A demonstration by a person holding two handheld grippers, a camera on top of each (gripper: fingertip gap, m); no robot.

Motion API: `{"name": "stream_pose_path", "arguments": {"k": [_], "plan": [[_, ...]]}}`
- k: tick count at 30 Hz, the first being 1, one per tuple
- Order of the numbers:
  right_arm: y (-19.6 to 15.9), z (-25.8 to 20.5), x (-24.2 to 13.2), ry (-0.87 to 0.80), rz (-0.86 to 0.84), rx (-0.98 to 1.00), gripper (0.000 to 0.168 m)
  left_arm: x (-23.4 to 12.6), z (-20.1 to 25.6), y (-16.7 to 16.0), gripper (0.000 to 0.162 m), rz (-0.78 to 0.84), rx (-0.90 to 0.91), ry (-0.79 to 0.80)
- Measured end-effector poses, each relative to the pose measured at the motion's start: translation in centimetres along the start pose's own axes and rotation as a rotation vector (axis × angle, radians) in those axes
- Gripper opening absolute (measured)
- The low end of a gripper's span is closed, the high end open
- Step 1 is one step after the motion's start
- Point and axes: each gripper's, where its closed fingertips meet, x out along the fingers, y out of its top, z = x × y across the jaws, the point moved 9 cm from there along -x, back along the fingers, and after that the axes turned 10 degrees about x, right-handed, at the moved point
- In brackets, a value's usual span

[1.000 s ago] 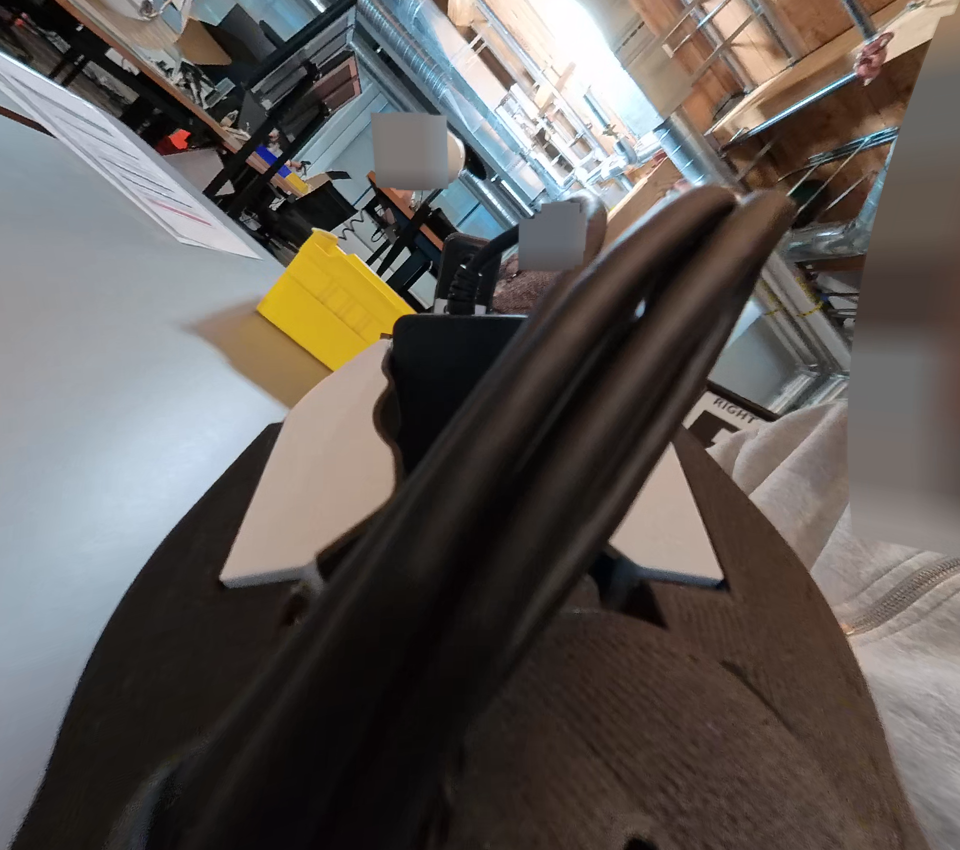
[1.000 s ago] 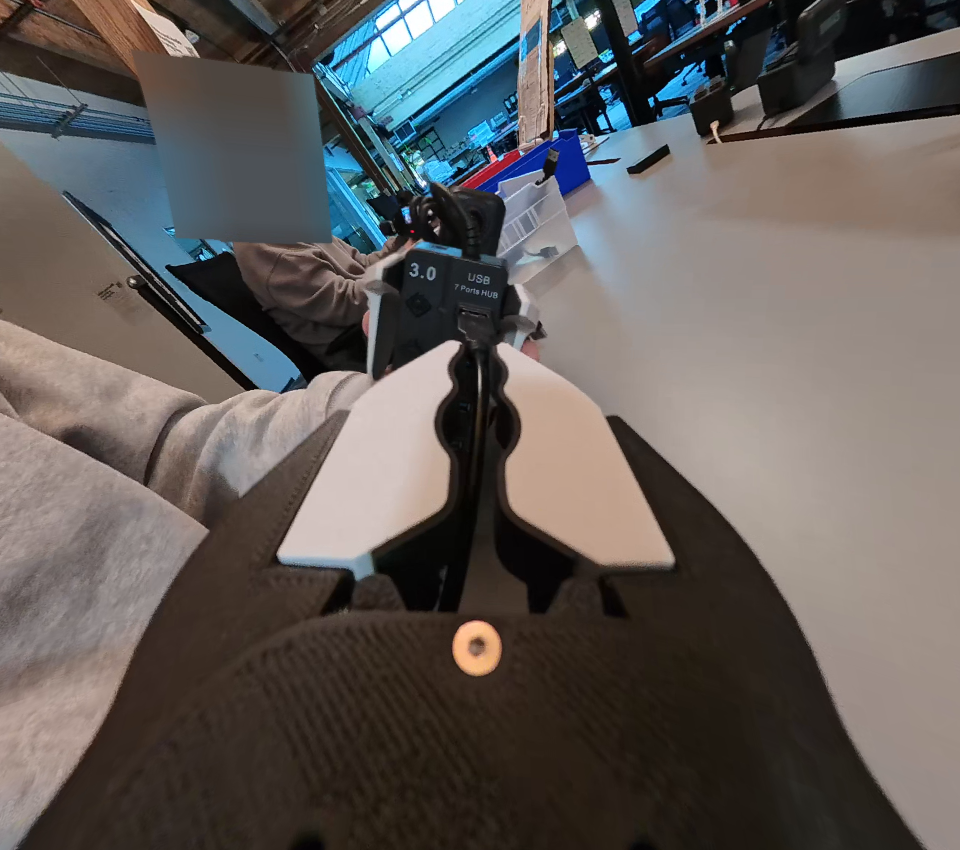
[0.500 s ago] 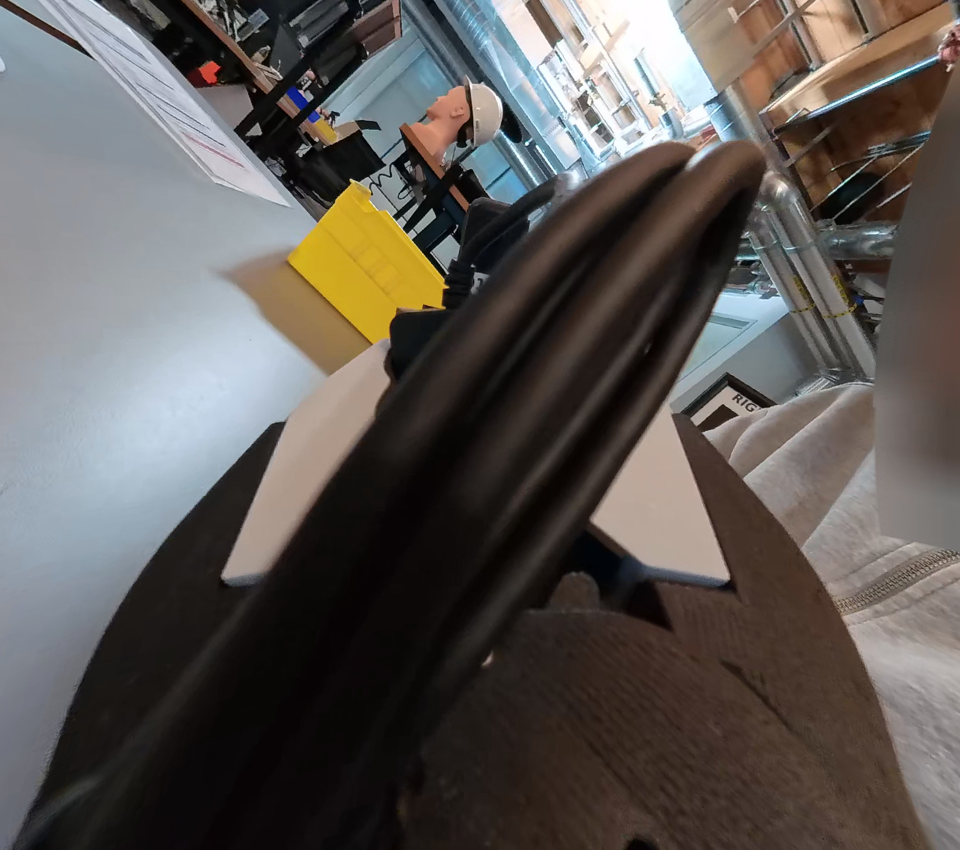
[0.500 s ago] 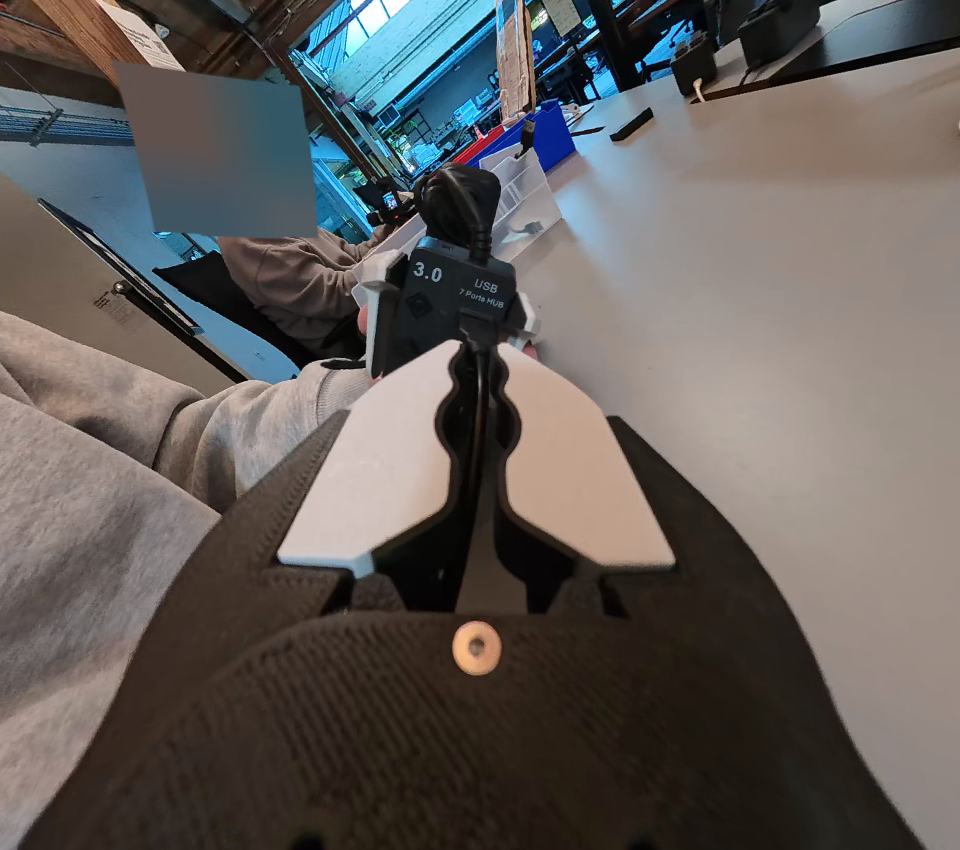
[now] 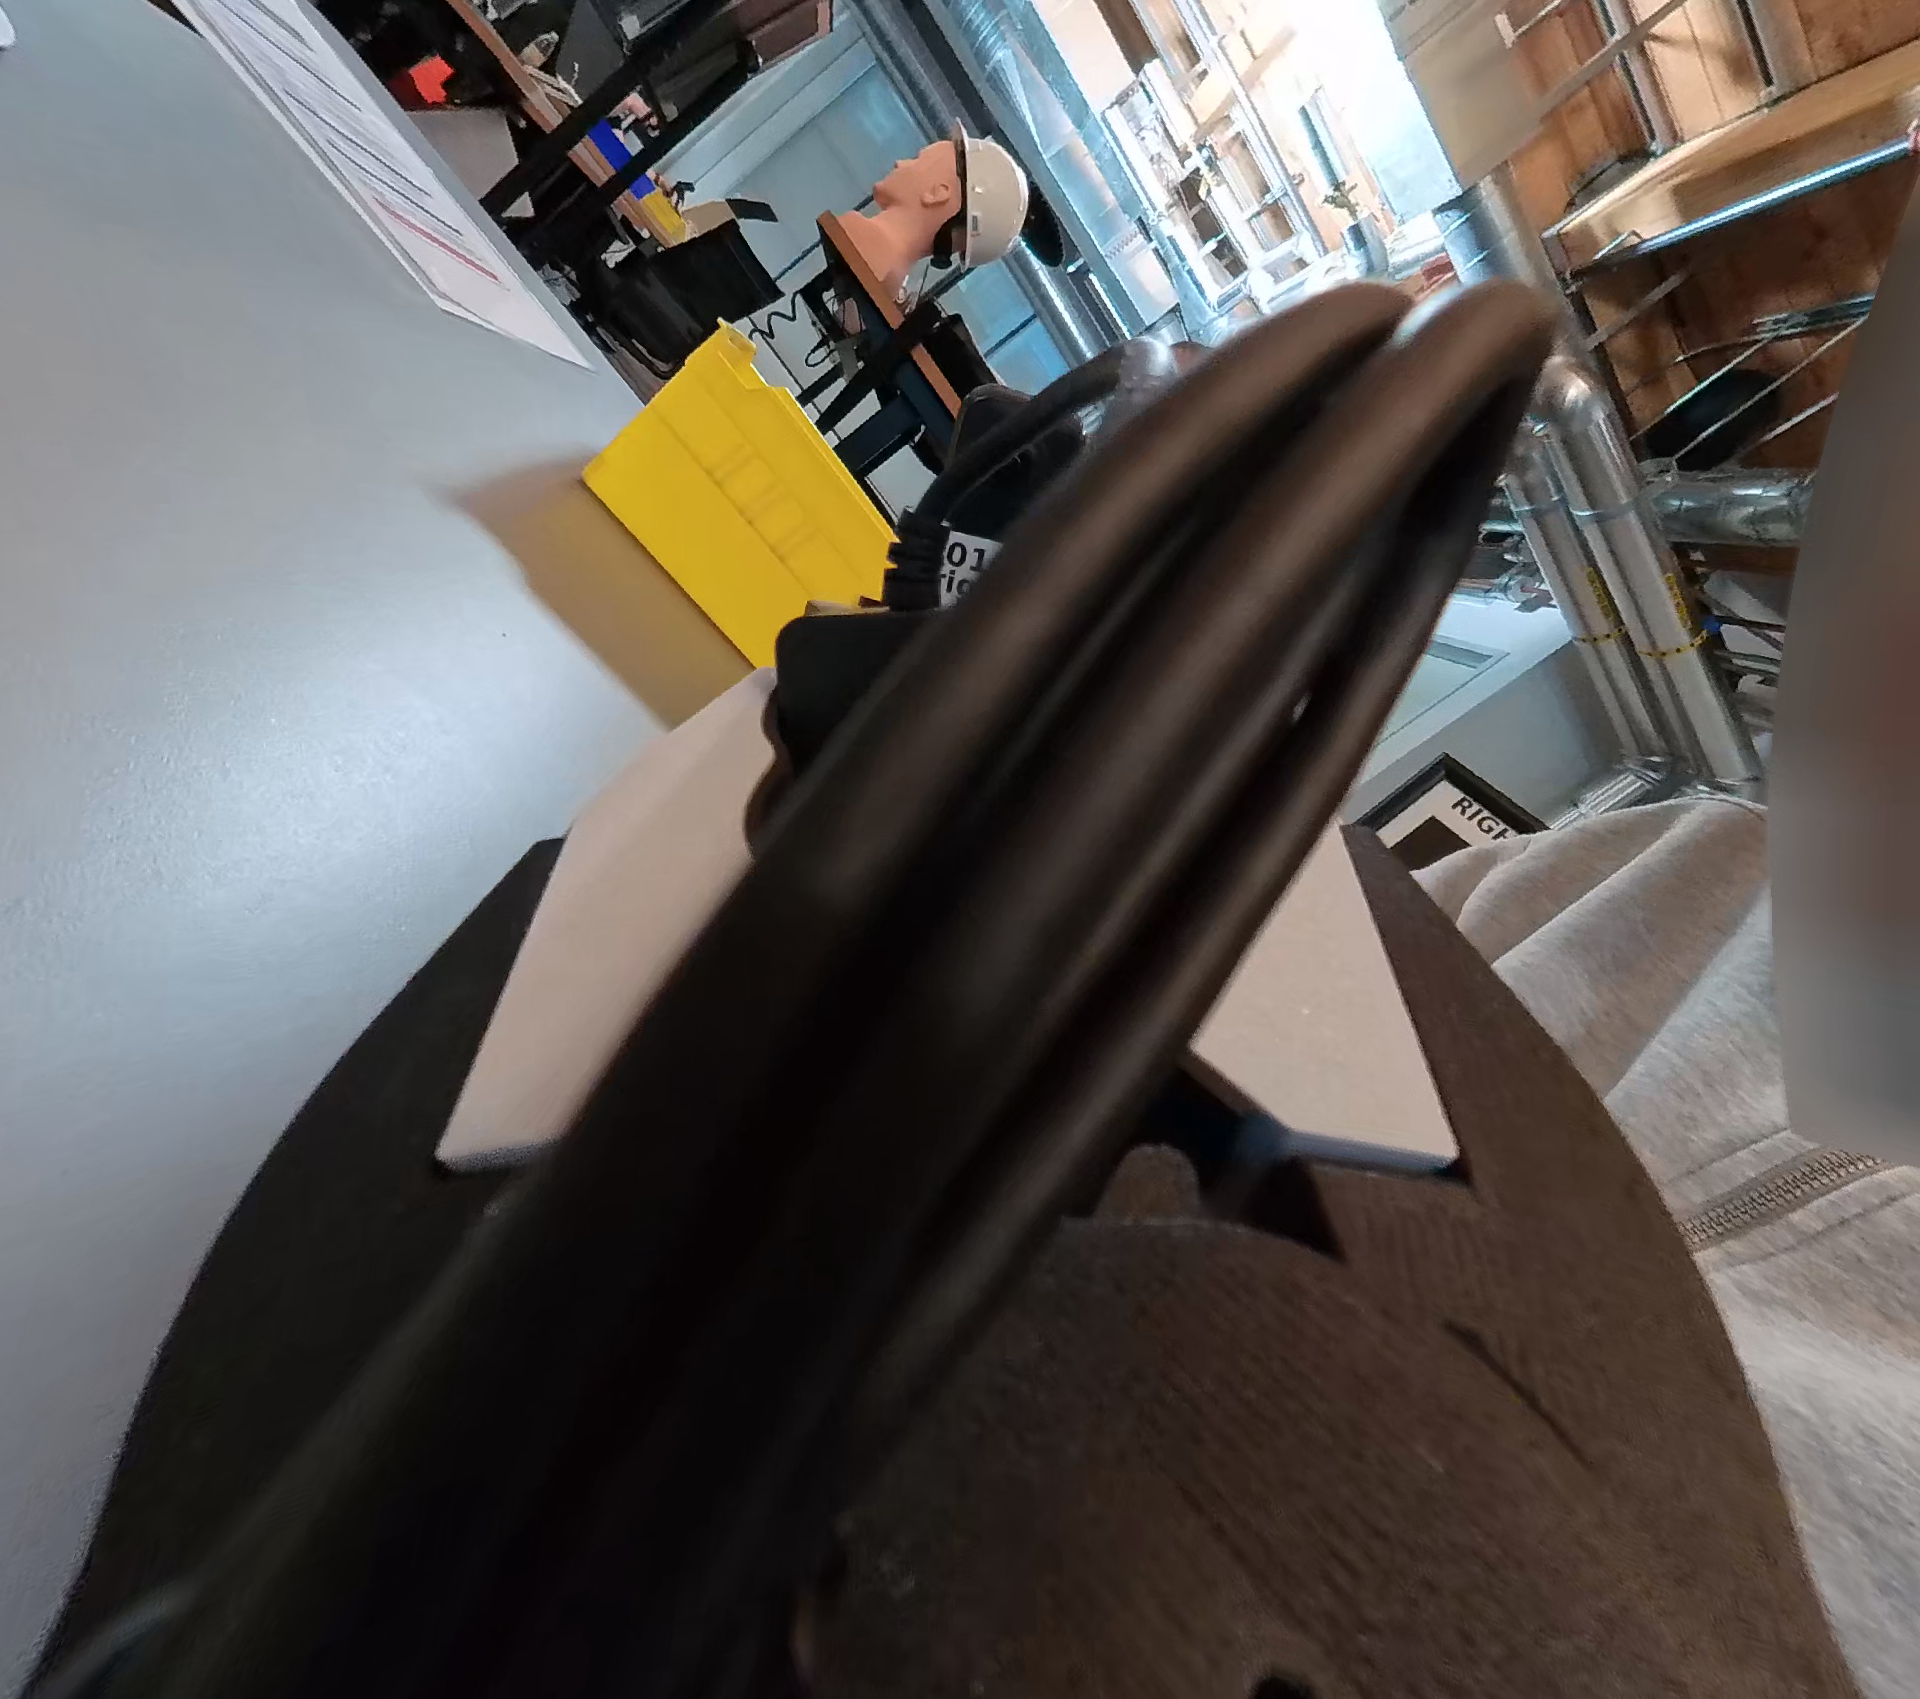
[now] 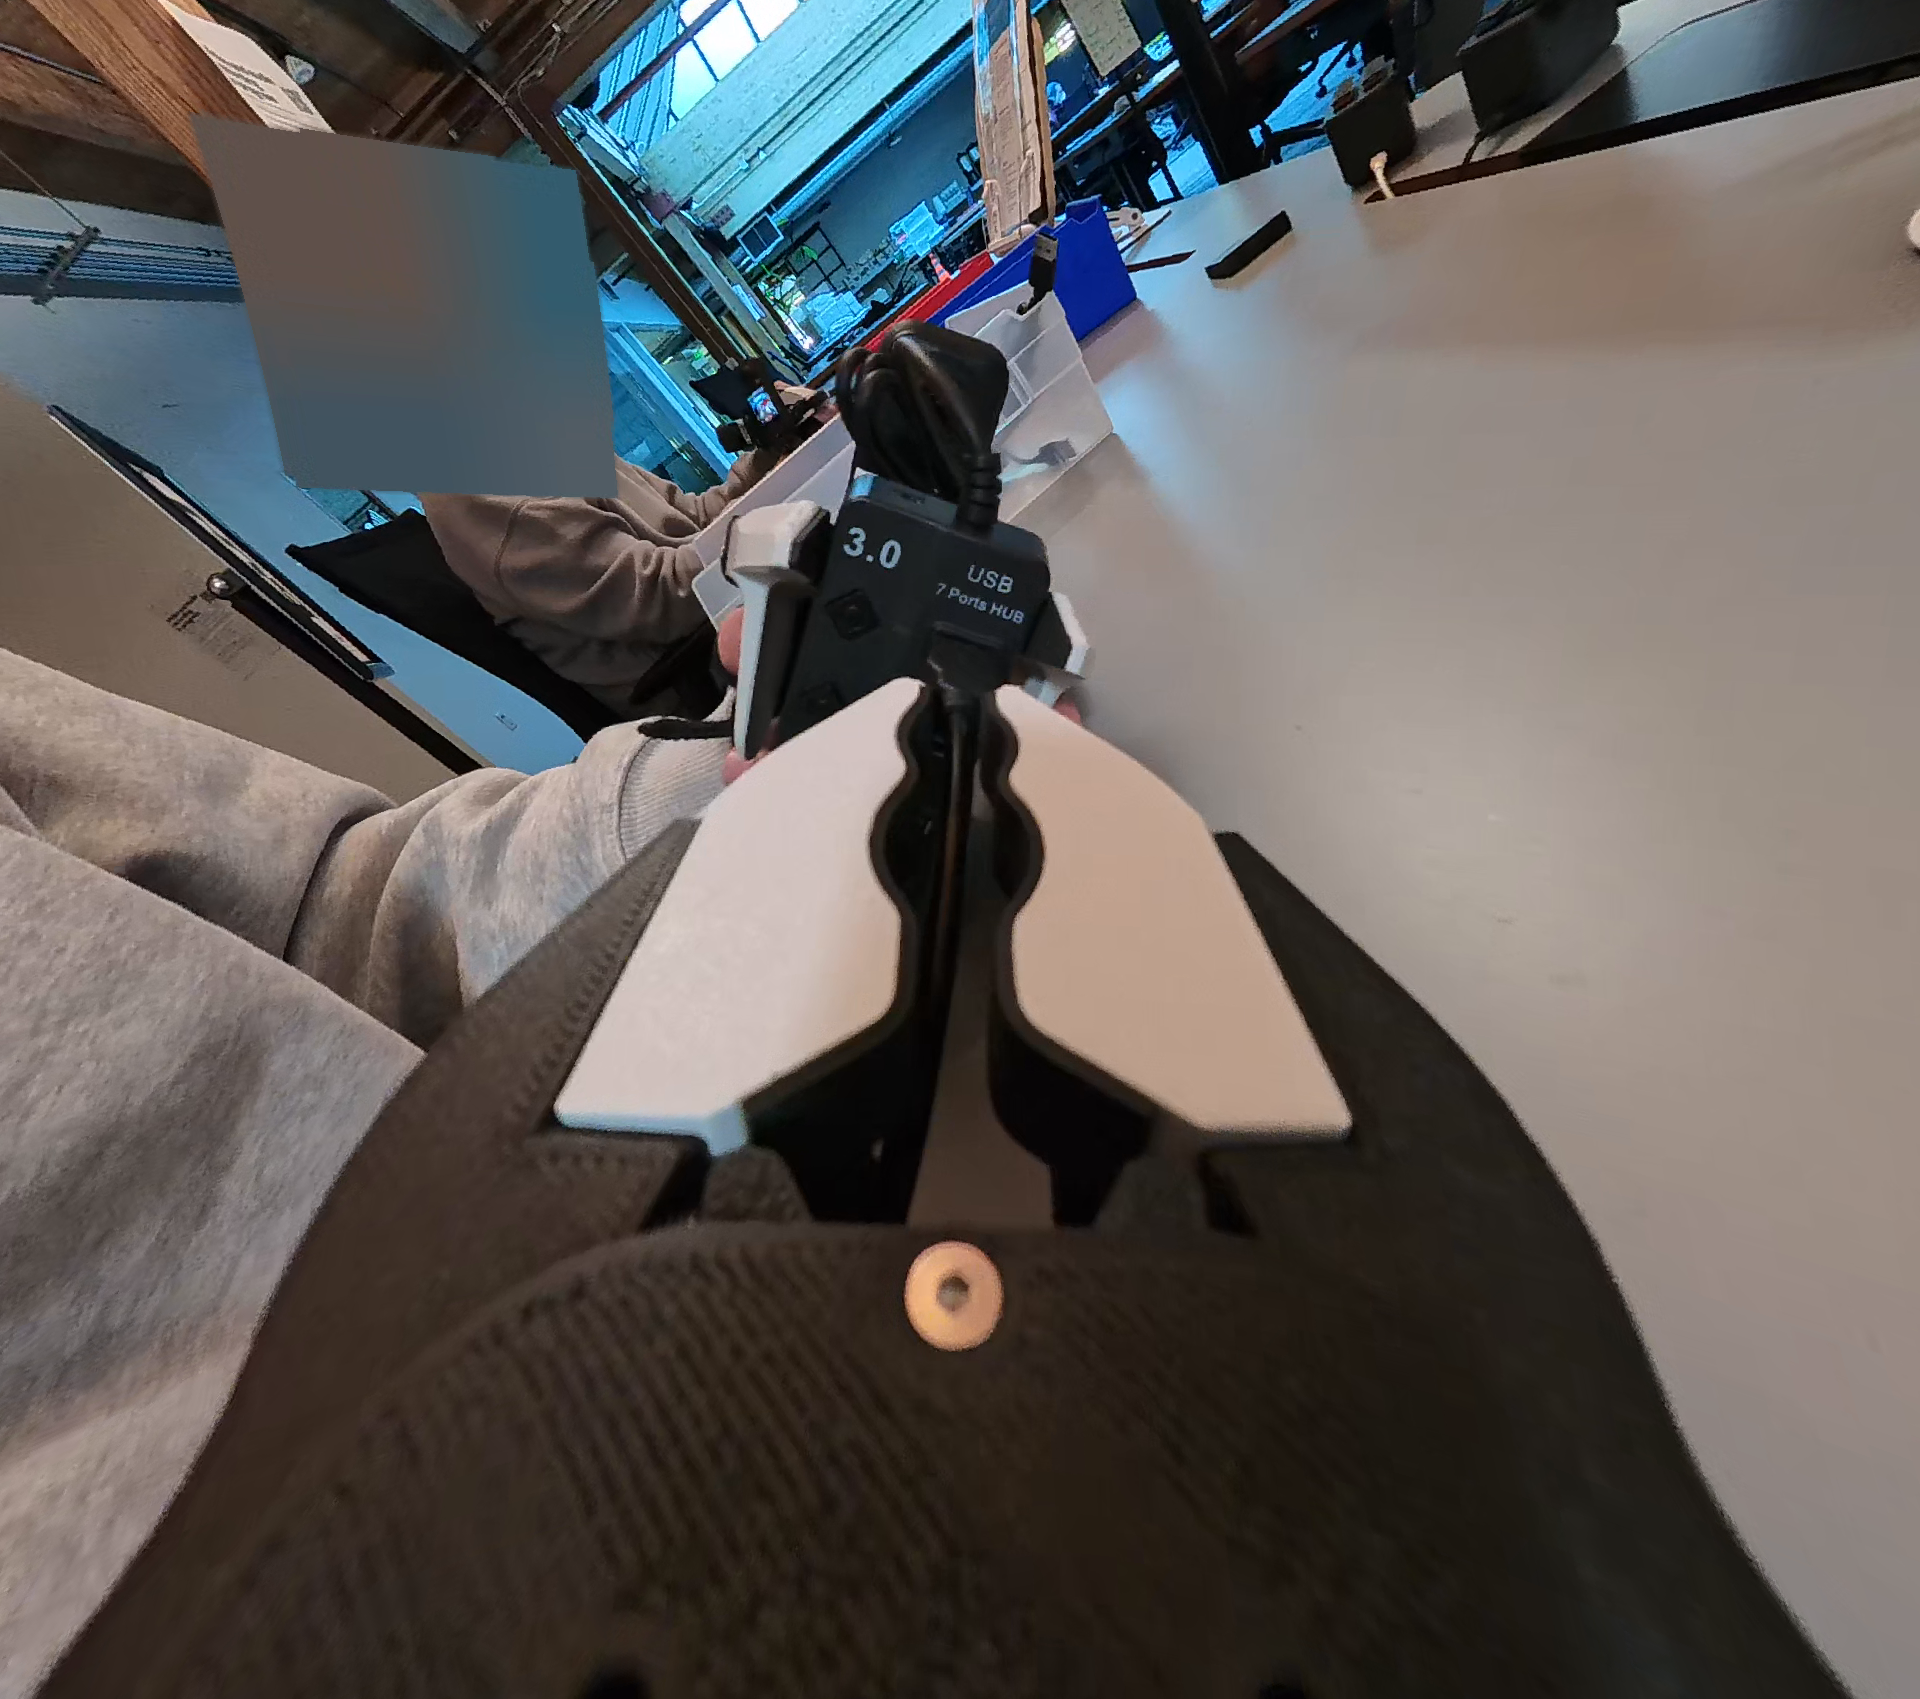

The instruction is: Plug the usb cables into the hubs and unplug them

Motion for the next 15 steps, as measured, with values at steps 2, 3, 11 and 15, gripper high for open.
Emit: {"name": "stream_pose_path", "arguments": {"k": [2, 3, 11, 15], "plan": [[-0.07, 0.02, 0.03, 0.010, 0.008, 0.015, 0.008, -0.01, 0.11, 0.00, 0.058, 0.001, 0.006, 0.000], [-0.12, 0.03, 0.04, 0.016, 0.014, 0.023, 0.008, -0.02, 0.15, -0.03, 0.060, 0.002, 0.005, -0.002], [-0.18, 0.00, 0.02, 0.021, 0.014, 0.027, 0.008, 0.03, 0.18, -0.13, 0.061, 0.008, 0.004, -0.008], [0.25, -0.04, 0.02, 0.064, 0.006, 0.042, 0.011, 0.05, -0.05, 0.18, 0.060, 0.057, -0.032, -0.057]]}}
